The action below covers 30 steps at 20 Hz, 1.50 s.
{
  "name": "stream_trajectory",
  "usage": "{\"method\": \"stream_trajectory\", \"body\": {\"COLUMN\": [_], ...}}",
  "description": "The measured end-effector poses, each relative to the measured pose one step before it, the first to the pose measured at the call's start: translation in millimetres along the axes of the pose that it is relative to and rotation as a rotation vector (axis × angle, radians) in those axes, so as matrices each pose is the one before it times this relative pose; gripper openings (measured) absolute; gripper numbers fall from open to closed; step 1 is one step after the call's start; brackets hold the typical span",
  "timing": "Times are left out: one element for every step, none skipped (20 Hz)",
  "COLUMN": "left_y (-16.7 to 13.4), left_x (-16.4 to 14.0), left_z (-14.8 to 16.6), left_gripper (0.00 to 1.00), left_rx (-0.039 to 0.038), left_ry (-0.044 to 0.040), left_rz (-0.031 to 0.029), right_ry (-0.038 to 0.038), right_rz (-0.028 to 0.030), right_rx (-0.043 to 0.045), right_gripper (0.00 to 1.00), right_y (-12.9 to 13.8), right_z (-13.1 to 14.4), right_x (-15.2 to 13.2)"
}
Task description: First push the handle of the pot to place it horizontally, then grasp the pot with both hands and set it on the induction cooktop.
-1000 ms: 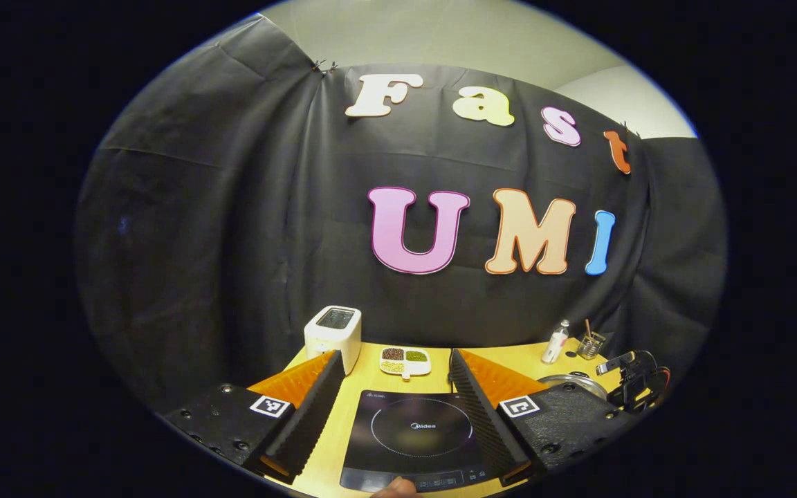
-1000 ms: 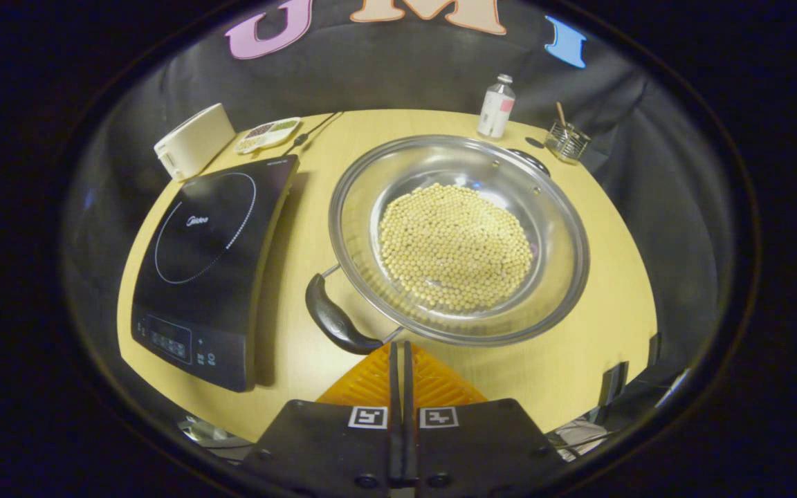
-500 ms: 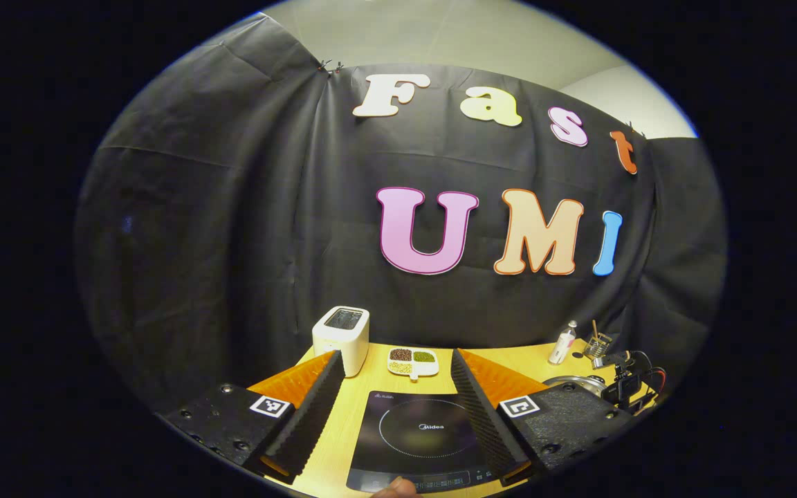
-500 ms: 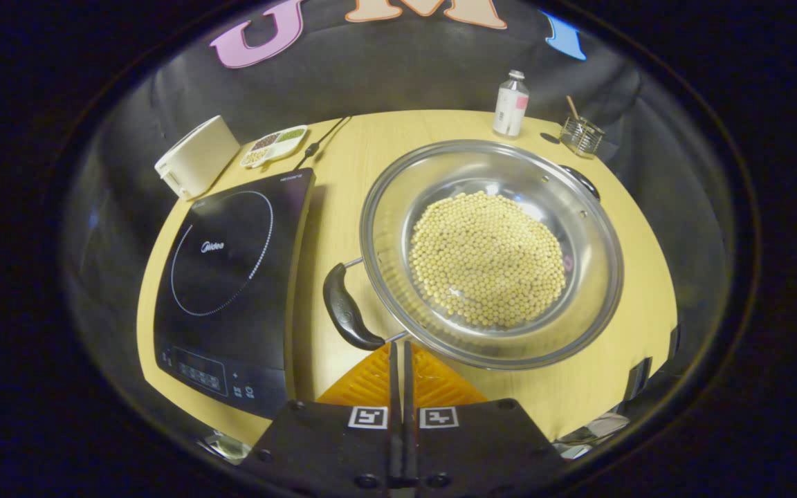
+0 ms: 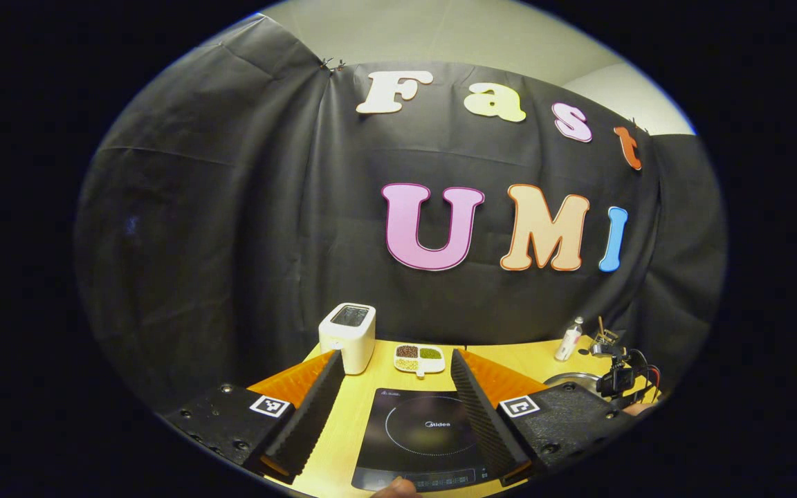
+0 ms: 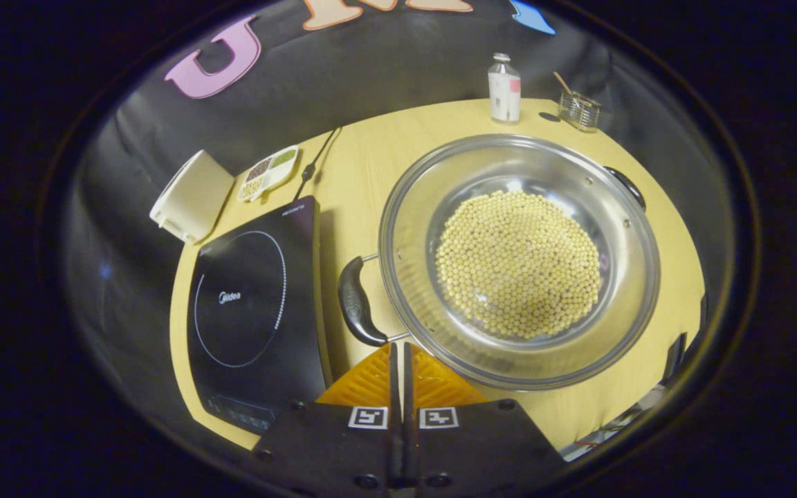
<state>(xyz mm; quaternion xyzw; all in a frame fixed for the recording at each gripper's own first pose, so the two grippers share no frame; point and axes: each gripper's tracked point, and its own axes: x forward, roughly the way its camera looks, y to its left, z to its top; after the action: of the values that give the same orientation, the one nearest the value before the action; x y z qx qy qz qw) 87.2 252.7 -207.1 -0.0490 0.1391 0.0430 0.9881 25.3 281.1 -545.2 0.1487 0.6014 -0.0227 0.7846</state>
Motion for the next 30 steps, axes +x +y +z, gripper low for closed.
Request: {"method": "stream_trajectory", "body": {"left_y": [-0.75, -1.95, -0.91, -2.07, -3.06, -3.06, -4.28, -4.39, -5.83, -5.76, -6.94, -7.41, -8.74, -8.17, -9.45, -8.33, -7.76, -6.95, -9.37, -7.74, -8.83, -12.73, -13.85, -12.31, -8.56, -7.51, -10.61, -12.74, -10.71, -8.44], "left_x": [-1.32, -0.11, -0.71, 0.05, 0.46, -0.65, -0.04, 0.20, -0.08, -0.48, 0.55, 0.29, 0.46, 1.03, 1.60, 2.14, 4.04, 2.71, 2.37, 3.66, 2.69, 3.67, 3.47, 6.47, 7.03, 5.63, 4.73, 6.10, 7.39, 6.86], "left_z": [-0.01, 0.09, 1.20, 1.14, 1.27, 0.20, 1.07, 0.23, 1.02, 0.41, 0.27, -1.43, -2.23, -2.63, -2.61, -3.95, -4.31, -4.62, -5.86, -5.11, -5.36, -6.51, -4.97, -6.07, -6.15, -3.32, -2.90, -4.47, -8.62, -4.93], "left_gripper": [0.94, 0.94, 0.94, 0.94, 0.94, 0.94, 0.94, 0.94, 0.94, 0.94, 0.94, 0.94, 0.94, 0.95, 0.95, 0.94, 0.95, 0.94, 0.95, 0.94, 0.94, 0.94, 0.90, 0.94, 0.94, 0.94, 0.94, 0.94, 0.93, 0.94], "left_rx": [0.00258, 0.00338, 0.00331, 0.00350, 0.00394, 0.00434, 0.00382, 0.00321, 0.00005, -0.00211, -0.00240, -0.00204, -0.00331, -0.00354, -0.00218, 0.00090, 0.00536, 0.00567, 0.00265, -0.00341, -0.01085, -0.01688, -0.01269, 0.00480, 0.01635, 0.01058, -0.00652, -0.01941, -0.01691, -0.01798], "left_ry": [0.00145, 0.00016, -0.00137, -0.00147, -0.00073, -0.00069, 0.00015, 0.00312, 0.00114, 0.00204, 0.00411, 0.00619, 0.00844, 0.01173, 0.01149, 0.01344, 0.01567, 0.01471, 0.01764, 0.01974, 0.02267, 0.01828, 0.01753, 0.02089, 0.02245, 0.01586, 0.01140, 0.01984, 0.02799, 0.01968], "left_rz": [-0.00031, -0.00041, -0.00142, -0.00272, -0.00438, -0.00545, -0.00725, -0.00828, -0.01053, -0.01281, -0.01438, -0.01576, -0.01825, -0.02057, -0.02158, -0.02083, -0.01537, -0.01052, -0.01392, -0.00443, -0.00719, -0.01555, -0.02210, -0.01536, 0.00108, 0.00629, -0.00026, -0.00618, -0.00144, 0.00195], "right_ry": [0.00131, 0.00280, 0.00192, -0.00352, -0.00658, -0.00464, -0.00577, -0.01076, -0.01588, -0.01547, -0.01401, -0.02016, -0.02709, -0.02419, -0.02314, -0.02330, -0.02037, -0.01618, -0.01521, -0.01524, -0.00891, -0.01931, -0.02396, -0.00966, -0.00515, -0.00960, -0.01006, -0.00654, -0.00432, -0.00376], "right_rz": [0.01268, 0.01839, 0.01845, 0.01624, 0.01238, 0.01037, 0.00920, 0.00868, 0.00793, -0.00040, -0.00297, -0.00486, -0.00768, -0.01014, -0.01955, -0.02888, -0.03149, -0.01516, -0.00850, -0.00742, -0.01373, -0.01443, -0.02641, -0.02326, -0.01939, -0.00820, 0.00105, 0.00647, 0.01331, 0.01484], "right_rx": [0.02063, 0.02445, 0.02108, 0.01404, 0.00817, 0.01143, 0.01572, 0.01164, 0.00329, -0.00360, -0.00525, -0.01001, -0.01718, -0.02313, -0.03189, -0.03710, -0.03774, -0.03168, -0.02597, -0.02803, -0.02302, -0.02136, -0.02663, -0.02962, -0.02681, -0.02423, -0.01846, -0.01163, -0.00827, -0.00713], "right_gripper": [0.00, 0.02, 0.02, 0.00, 0.00, 0.03, 0.03, 0.03, 0.03, 0.03, 0.02, 0.02, 0.02, 0.00, 0.03, 0.02, 0.00, 0.02, 0.00, 0.04, 0.04, 0.09, 0.12, 0.27, 0.33, 0.35, 0.45, 0.55, 0.63, 0.73], "right_y": [2.67, 3.67, 3.46, 2.33, 1.20, -0.82, -1.13, -2.04, -2.65, -6.09, -6.85, -7.56, -8.05, -8.72, -10.85, -13.92, -14.11, -10.10, -8.69, -11.11, -10.14, -13.17, -14.07, -14.20, -12.67, -10.90, -9.44, -7.92, -6.99, -6.42], "right_z": [3.10, 1.08, 2.44, 1.97, 4.22, 1.94, 4.38, 4.79, 5.46, 4.89, 4.69, 4.82, 5.85, 5.37, 2.35, 4.80, 4.27, 3.36, 3.62, 2.62, 5.51, 5.54, 7.99, 3.43, 4.52, 5.32, 6.83, 3.78, 3.64, 2.19], "right_x": [0.05, -1.07, -2.15, -2.32, -2.73, -3.38, -3.76, -3.44, -3.94, -4.45, -4.10, -5.50, -6.28, -4.95, -6.35, -3.54, -5.68, 0.05, -1.11, -3.11, -1.10, -1.52, 1.59, 1.34, 0.84, 1.14, 2.39, 2.10, 2.52, 3.04]}}
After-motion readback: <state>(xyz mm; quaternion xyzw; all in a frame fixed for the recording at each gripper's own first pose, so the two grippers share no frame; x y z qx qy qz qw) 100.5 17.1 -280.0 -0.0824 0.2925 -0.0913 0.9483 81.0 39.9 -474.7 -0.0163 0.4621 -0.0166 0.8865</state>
